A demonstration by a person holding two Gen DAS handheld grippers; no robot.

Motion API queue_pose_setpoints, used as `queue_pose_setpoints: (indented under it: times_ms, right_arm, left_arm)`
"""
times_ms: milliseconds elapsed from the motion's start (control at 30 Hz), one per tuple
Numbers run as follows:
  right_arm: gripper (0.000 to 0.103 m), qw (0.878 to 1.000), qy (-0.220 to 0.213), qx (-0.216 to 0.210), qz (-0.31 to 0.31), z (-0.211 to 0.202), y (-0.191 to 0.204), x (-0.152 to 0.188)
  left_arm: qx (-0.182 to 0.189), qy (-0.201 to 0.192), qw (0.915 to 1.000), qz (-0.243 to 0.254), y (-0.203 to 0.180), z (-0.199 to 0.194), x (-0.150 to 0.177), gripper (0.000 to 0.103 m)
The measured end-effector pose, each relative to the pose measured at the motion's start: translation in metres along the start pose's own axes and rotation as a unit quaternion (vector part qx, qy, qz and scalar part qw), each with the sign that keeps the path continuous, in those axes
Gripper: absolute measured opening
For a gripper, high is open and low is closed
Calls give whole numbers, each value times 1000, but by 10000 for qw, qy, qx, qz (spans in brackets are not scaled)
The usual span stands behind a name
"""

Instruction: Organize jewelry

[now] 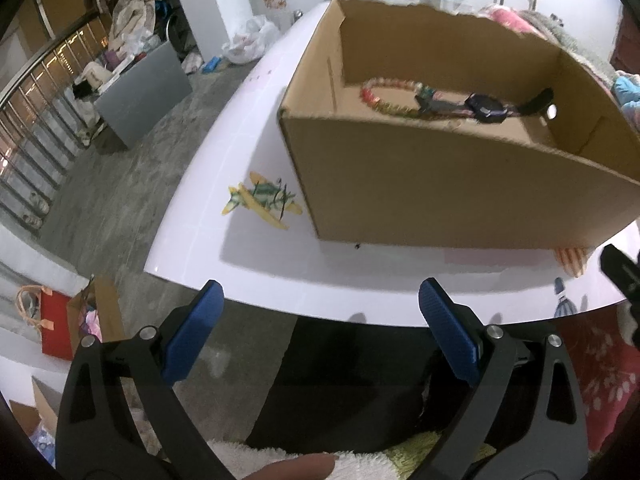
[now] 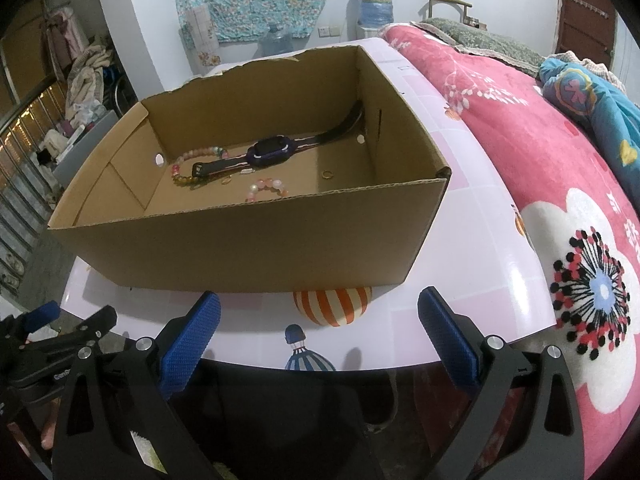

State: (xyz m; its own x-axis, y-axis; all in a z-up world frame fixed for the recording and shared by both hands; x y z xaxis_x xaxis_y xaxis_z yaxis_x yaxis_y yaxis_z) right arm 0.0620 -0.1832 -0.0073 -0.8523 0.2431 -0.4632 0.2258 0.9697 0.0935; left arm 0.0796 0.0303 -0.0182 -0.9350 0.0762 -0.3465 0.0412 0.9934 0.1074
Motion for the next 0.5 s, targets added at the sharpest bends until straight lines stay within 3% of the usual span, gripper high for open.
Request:
queue_pose_setpoints:
  times_ms: [500]
  right_arm:
    - [96, 9999, 62, -32, -108, 3, 11, 5]
  left_arm:
    - [263, -358, 9989, 129, -17, -21, -9, 95]
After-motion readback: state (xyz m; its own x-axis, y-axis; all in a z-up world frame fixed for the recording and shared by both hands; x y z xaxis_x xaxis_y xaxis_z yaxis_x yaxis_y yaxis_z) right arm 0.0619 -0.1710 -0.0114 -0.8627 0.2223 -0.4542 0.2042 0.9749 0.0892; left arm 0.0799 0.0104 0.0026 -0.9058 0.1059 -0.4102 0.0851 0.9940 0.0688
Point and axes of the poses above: each gripper's, at about its wrist camera, not at the fingertips, and z roughly the way its jaws point, y to its left, x to its underside, the point moved 8 cm from there along z, roughly the way its jaws point, and after that the axes turned 9 degrees about y, right-handed, at the moved point
